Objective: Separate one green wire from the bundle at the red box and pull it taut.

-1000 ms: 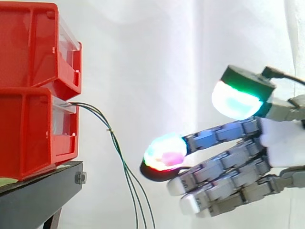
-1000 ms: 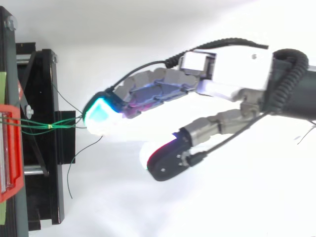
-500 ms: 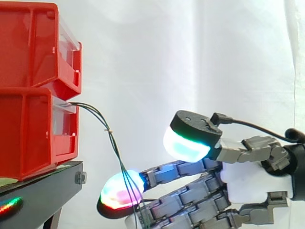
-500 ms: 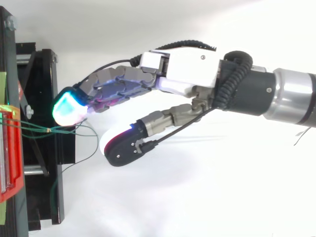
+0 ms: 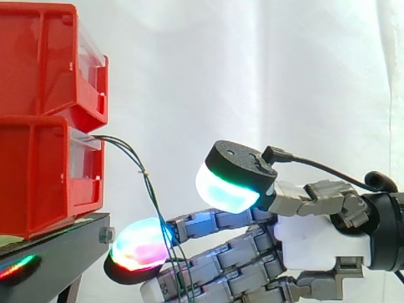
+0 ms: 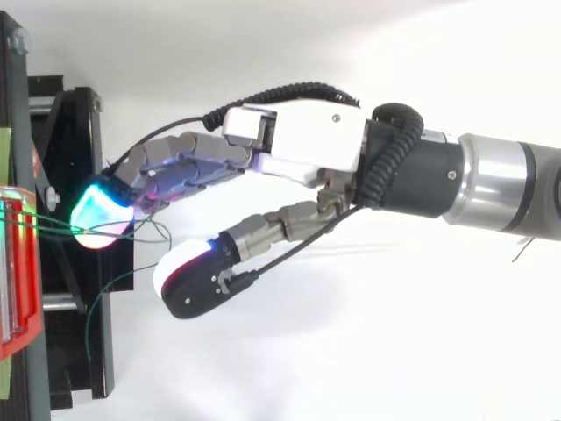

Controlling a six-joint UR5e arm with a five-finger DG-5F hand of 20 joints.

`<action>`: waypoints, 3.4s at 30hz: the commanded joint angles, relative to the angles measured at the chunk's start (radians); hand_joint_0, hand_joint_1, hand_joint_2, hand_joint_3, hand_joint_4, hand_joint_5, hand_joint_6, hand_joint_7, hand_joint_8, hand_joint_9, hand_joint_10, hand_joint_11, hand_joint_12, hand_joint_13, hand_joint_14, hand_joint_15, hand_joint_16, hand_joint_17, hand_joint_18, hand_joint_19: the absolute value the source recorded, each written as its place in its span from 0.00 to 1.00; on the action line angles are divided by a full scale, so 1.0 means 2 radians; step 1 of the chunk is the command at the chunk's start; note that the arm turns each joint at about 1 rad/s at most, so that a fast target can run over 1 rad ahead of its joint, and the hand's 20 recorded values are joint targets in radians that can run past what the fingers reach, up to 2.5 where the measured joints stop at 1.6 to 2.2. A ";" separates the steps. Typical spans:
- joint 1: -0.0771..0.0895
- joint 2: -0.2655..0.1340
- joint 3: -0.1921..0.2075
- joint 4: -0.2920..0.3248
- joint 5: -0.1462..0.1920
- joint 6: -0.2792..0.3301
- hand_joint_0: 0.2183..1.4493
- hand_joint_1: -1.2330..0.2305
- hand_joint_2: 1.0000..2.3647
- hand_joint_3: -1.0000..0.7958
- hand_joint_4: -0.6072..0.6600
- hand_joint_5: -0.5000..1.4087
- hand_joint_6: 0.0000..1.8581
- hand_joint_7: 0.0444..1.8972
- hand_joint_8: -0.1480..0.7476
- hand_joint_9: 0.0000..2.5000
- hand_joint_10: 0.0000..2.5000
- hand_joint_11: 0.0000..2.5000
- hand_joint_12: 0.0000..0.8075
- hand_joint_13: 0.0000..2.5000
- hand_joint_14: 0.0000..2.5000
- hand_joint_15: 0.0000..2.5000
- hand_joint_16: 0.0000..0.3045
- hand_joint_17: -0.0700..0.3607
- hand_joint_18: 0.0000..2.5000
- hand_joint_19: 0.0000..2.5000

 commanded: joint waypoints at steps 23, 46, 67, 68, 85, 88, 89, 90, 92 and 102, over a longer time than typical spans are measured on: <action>0.005 0.000 0.044 -0.038 -0.031 -0.008 0.27 0.37 0.00 0.28 0.73 0.19 0.27 0.47 0.51 0.27 0.00 0.03 0.44 0.25 0.00 0.06 0.12 0.35 0.15 0.06; 0.003 -0.030 0.063 -0.019 -0.036 -0.023 0.26 0.38 0.00 0.28 0.71 0.18 0.27 0.44 0.51 0.26 0.00 0.03 0.45 0.24 0.00 0.06 0.12 0.36 0.14 0.07; -0.007 -0.030 0.106 -0.095 -0.048 -0.010 0.26 0.38 0.00 0.28 0.69 0.19 0.27 0.57 0.51 0.26 0.00 0.03 0.46 0.24 0.00 0.06 0.13 0.36 0.14 0.07; -0.007 -0.030 0.106 -0.098 -0.049 -0.010 0.26 0.38 0.00 0.28 0.69 0.19 0.27 0.57 0.51 0.26 0.00 0.03 0.46 0.24 0.00 0.06 0.13 0.36 0.14 0.07; -0.024 -0.027 0.104 -0.165 -0.052 -0.014 0.26 0.38 0.00 0.28 0.70 0.19 0.27 0.57 0.51 0.26 0.00 0.03 0.46 0.24 0.00 0.06 0.13 0.36 0.14 0.07; -0.026 -0.027 0.104 -0.172 -0.052 -0.014 0.26 0.38 0.00 0.28 0.69 0.19 0.27 0.57 0.51 0.26 0.00 0.03 0.46 0.24 0.00 0.06 0.13 0.36 0.14 0.08; -0.026 -0.027 0.104 -0.172 -0.052 -0.014 0.26 0.38 0.00 0.28 0.70 0.19 0.27 0.57 0.51 0.26 0.00 0.03 0.46 0.24 0.00 0.06 0.13 0.36 0.14 0.08; -0.026 -0.027 0.104 -0.172 -0.052 -0.014 0.26 0.38 0.00 0.28 0.70 0.19 0.27 0.57 0.51 0.26 0.00 0.03 0.46 0.24 0.00 0.06 0.13 0.36 0.14 0.08; -0.027 -0.027 0.107 -0.171 -0.054 -0.014 0.27 0.38 0.00 0.28 0.70 0.19 0.27 0.57 0.51 0.26 0.00 0.03 0.46 0.24 0.00 0.06 0.13 0.36 0.14 0.08; -0.023 -0.027 0.141 -0.195 -0.055 -0.024 0.27 0.38 0.00 0.28 0.70 0.19 0.27 0.57 0.51 0.26 0.00 0.03 0.46 0.25 0.00 0.06 0.13 0.36 0.15 0.08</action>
